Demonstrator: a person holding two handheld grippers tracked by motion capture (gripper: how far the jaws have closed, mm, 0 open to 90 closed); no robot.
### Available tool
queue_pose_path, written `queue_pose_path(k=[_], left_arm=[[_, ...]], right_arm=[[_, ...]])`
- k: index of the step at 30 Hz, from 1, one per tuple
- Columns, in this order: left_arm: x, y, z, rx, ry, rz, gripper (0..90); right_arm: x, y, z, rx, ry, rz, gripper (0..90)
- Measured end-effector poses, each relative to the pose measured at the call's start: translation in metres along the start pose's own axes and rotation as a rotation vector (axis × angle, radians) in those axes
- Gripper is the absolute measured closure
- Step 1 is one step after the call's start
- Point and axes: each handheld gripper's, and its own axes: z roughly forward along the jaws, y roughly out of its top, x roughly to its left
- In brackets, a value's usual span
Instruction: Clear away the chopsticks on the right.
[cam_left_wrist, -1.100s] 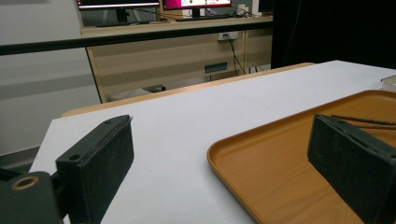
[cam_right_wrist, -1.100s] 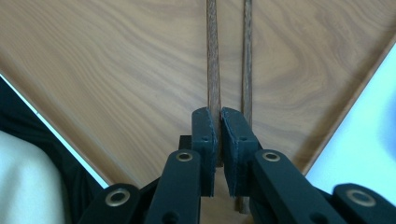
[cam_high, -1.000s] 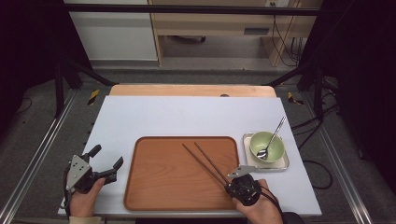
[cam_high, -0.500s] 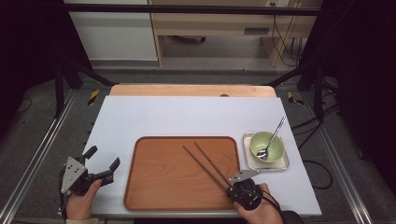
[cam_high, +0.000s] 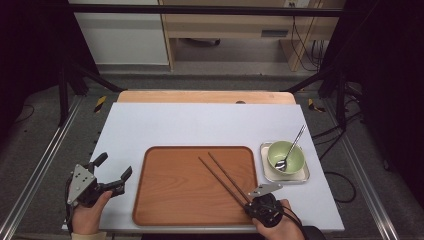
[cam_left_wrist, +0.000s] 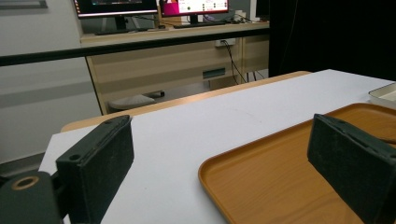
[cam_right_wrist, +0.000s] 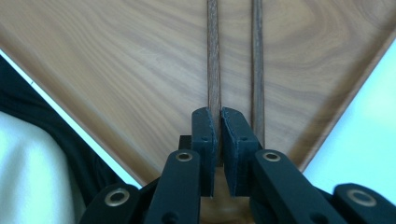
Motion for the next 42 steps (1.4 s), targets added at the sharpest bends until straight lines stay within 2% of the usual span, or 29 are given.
queue_pose_path(k=[3, 4, 5, 6, 8, 9, 10, 11, 12, 13, 14, 15, 18, 19, 20, 22, 23, 24, 25, 26, 27, 28, 29, 31, 32, 33, 35, 37, 42], left_arm=[[-0.006, 0.005, 0.004, 0.014, -0.026, 0.0, 6.9], [-0.007, 0.006, 0.006, 0.024, -0.036, 0.002, 6.9], [-0.012, 0.009, 0.01, 0.028, -0.057, 0.008, 7.2], [-0.012, 0.009, 0.01, 0.028, -0.057, 0.008, 7.5], [-0.02, 0.014, 0.018, 0.051, -0.083, 0.018, 8.4], [-0.02, 0.014, 0.018, 0.051, -0.083, 0.018, 10.0], [-0.026, 0.017, 0.024, 0.068, -0.104, 0.018, 10.8], [-0.026, 0.017, 0.024, 0.068, -0.104, 0.018, 11.4], [-0.03, 0.02, 0.028, 0.079, -0.115, 0.017, 11.4], [-0.033, 0.022, 0.032, 0.09, -0.133, 0.012, 13.6], [-0.037, 0.024, 0.036, 0.103, -0.147, 0.008, 13.6], [-0.041, 0.026, 0.041, 0.114, -0.157, 0.018, 15.3], [-0.053, 0.03, 0.055, 0.153, -0.203, 0.017, 23.6], [-0.056, 0.03, 0.058, 0.168, -0.215, 0.018, 29.6], [-0.065, 0.03, 0.067, 0.206, -0.24, 0.041, 41.1], [-0.076, 0.027, 0.077, 0.241, -0.274, 0.042, 52.8], [-0.076, 0.027, 0.077, 0.241, -0.274, 0.042, 57.6], [-0.081, 0.025, 0.082, 0.267, -0.299, 0.037, 62.3], [-0.087, 0.022, 0.088, 0.302, -0.319, 0.041, 66.8], [-0.097, 0.016, 0.099, 0.364, -0.361, 0.058, 70.7], [-0.097, 0.016, 0.099, 0.364, -0.361, 0.058, 74.6], [-0.103, 0.014, 0.104, 0.392, -0.37, 0.071, 74.6], [-0.112, 0.011, 0.114, 0.441, -0.399, 0.085, 79.9], [-0.116, 0.01, 0.119, 0.458, -0.408, 0.087, 82.1], [-0.123, 0.008, 0.129, 0.499, -0.432, 0.08, 85.7], [-0.126, 0.007, 0.134, 0.52, -0.442, 0.078, 86.9], [-0.13, 0.006, 0.138, 0.535, -0.444, 0.082, 88.4], [-0.14, 0.004, 0.15, 0.573, -0.454, 0.089, 89.1], [-0.148, 0.001, 0.161, 0.599, -0.456, 0.109, 89.2]], right_arm=[[0.0, 0.001, -0.002, -0.008, 0.003, 0.011, 75.9], [0.0, 0.001, -0.002, -0.008, 0.003, 0.011, 75.9], [-0.001, 0.002, -0.006, -0.029, -0.001, 0.019, 73.0], [-0.003, 0.003, -0.008, -0.042, -0.008, 0.002, 71.4], [-0.006, 0.005, -0.014, -0.081, -0.009, 0.002, 67.4], [-0.006, 0.005, -0.014, -0.081, -0.009, 0.002, 67.4], [-0.012, 0.009, -0.019, -0.14, -0.01, -0.013, 61.7], [-0.012, 0.009, -0.019, -0.14, -0.01, -0.013, 61.7], [-0.016, 0.012, -0.02, -0.172, -0.017, -0.014, 58.9], [-0.024, 0.018, -0.023, -0.237, -0.04, -0.014, 51.9], [-0.024, 0.018, -0.023, -0.237, -0.04, -0.014, 51.9], [-0.027, 0.021, -0.024, -0.267, -0.05, 0.001, 48.2], [-0.038, 0.026, -0.026, -0.373, -0.09, 0.011, 37.1], [-0.042, 0.027, -0.026, -0.413, -0.108, 0.006, 32.7], [-0.044, 0.027, -0.026, -0.458, -0.123, 0.001, 26.5], [-0.046, 0.027, -0.027, -0.489, -0.136, 0.009, 20.8], [-0.046, 0.027, -0.027, -0.489, -0.136, 0.009, 20.8], [-0.047, 0.026, -0.029, -0.52, -0.153, 0.012, 15.4], [-0.048, 0.026, -0.03, -0.526, -0.162, 0.004, 14.2], [-0.05, 0.024, -0.031, -0.54, -0.169, 0.001, 14.2], [-0.05, 0.024, -0.031, -0.54, -0.169, 0.001, 14.2], [-0.051, 0.023, -0.033, -0.558, -0.177, 0.005, 13.8], [-0.052, 0.021, -0.037, -0.584, -0.187, 0.016, 12.9], [-0.053, 0.02, -0.039, -0.597, -0.197, 0.016, 12.9], [-0.055, 0.017, -0.043, -0.622, -0.202, 0.032, 12.4], [-0.055, 0.016, -0.044, -0.623, -0.208, 0.035, 12.4], [-0.056, 0.015, -0.046, -0.627, -0.215, 0.04, 12.4], [-0.058, 0.013, -0.048, -0.634, -0.226, 0.052, 12.0], [-0.062, 0.011, -0.051, -0.637, -0.241, 0.071, 11.2]])
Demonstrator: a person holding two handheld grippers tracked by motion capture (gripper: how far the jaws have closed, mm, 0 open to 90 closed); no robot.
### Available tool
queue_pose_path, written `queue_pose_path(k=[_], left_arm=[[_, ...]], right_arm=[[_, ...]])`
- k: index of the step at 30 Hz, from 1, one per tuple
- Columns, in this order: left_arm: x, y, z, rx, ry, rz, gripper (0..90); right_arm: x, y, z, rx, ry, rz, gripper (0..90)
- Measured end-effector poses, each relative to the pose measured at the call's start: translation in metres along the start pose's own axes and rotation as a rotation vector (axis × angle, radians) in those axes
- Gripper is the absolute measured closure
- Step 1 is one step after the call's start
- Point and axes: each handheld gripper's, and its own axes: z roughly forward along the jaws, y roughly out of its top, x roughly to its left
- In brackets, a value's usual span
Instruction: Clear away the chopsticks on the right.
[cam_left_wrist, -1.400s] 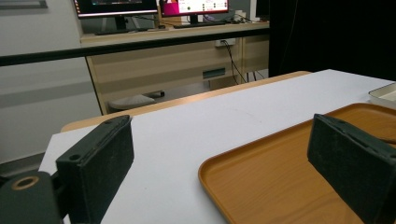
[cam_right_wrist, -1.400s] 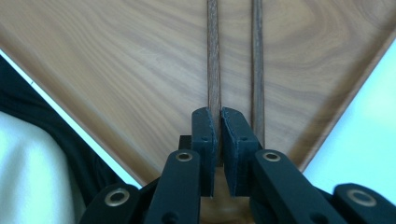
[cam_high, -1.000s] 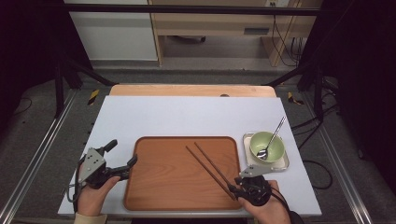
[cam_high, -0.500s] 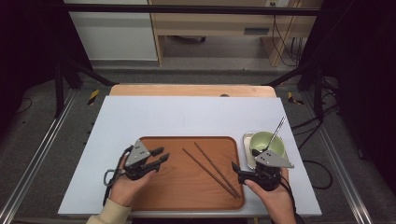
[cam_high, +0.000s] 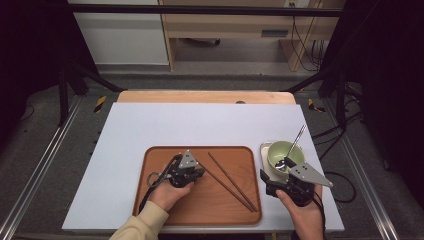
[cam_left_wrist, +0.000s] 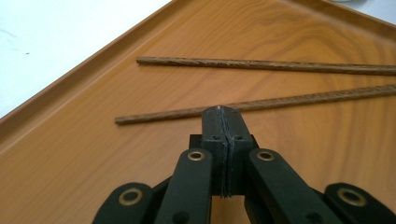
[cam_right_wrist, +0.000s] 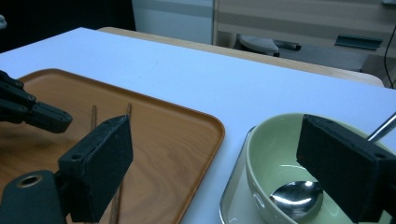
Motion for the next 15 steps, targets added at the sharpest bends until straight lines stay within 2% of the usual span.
queue_pose_path(k=[6, 15], left_arm=[[-0.001, 0.003, 0.01, 0.027, 0.0, 0.015, 89.2], [0.0, 0.008, 0.024, 0.021, -0.001, 0.01, 89.1]], right_arm=[[-0.004, -0.001, -0.002, 0.0, -0.011, 0.013, 11.8], [-0.006, -0.001, -0.003, -0.001, -0.021, 0.023, 12.8]])
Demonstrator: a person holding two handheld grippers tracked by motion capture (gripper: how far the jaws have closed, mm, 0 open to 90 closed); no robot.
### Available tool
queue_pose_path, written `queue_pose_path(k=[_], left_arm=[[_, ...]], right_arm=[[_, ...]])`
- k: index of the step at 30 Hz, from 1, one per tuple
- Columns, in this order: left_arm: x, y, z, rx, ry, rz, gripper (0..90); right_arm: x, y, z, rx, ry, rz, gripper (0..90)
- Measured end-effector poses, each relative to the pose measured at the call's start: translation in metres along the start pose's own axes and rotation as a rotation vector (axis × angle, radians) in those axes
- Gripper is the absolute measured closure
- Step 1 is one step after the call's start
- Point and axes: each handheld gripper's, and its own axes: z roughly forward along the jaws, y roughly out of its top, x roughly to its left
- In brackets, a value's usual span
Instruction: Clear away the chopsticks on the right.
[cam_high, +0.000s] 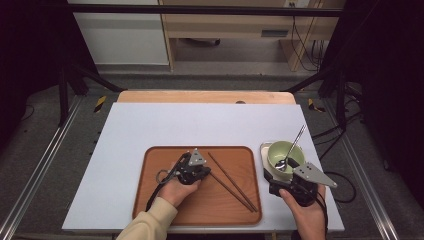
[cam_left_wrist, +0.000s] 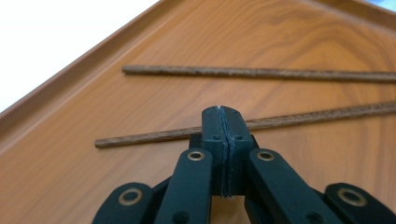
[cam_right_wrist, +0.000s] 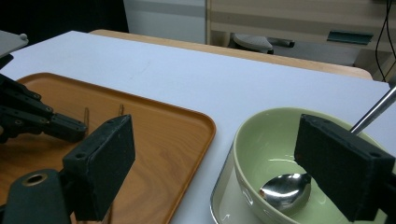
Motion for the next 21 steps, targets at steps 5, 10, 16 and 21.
queue_pose_path(k=[5, 10, 16, 21], left_arm=[[-0.004, 0.009, 0.011, -0.017, -0.024, -0.004, 89.0], [-0.011, 0.016, 0.021, -0.028, -0.036, 0.004, 89.0], [-0.016, 0.022, 0.028, -0.035, -0.059, 0.011, 89.1], [-0.023, 0.029, 0.036, -0.043, -0.08, 0.027, 89.4]], right_arm=[[0.001, 0.0, 0.0, 0.001, 0.003, -0.007, 13.4], [0.0, -0.001, 0.001, 0.006, 0.002, -0.007, 14.2], [0.0, -0.002, 0.001, 0.009, 0.001, -0.004, 14.4], [0.0, -0.002, 0.002, 0.019, -0.003, -0.002, 14.6]])
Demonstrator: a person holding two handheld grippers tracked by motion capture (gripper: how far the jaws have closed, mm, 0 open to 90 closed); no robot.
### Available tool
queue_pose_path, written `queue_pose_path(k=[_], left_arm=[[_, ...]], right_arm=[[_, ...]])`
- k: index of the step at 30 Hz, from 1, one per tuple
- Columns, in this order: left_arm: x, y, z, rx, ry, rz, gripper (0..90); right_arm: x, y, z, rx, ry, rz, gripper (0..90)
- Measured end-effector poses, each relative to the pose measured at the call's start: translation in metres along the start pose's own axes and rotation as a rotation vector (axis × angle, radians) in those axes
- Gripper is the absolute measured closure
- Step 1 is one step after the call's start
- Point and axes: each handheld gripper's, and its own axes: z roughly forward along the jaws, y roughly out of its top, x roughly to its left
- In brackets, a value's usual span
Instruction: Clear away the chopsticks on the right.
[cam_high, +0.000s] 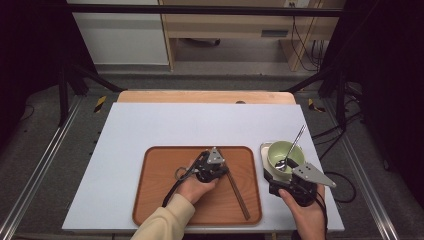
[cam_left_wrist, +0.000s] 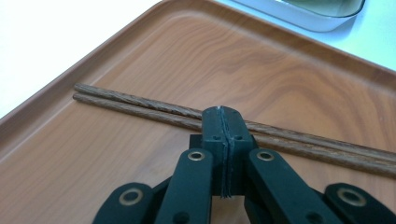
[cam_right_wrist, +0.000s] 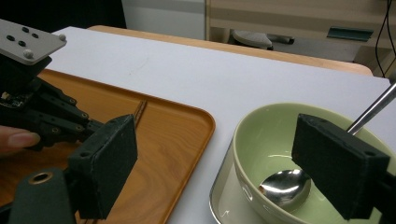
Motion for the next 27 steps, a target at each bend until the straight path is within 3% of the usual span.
queue_pose_path(k=[27], left_arm=[[-0.018, 0.017, 0.023, -0.007, -0.06, 0.046, 90.0]], right_arm=[[-0.005, -0.001, -0.001, 0.01, -0.032, 0.014, 14.9]])
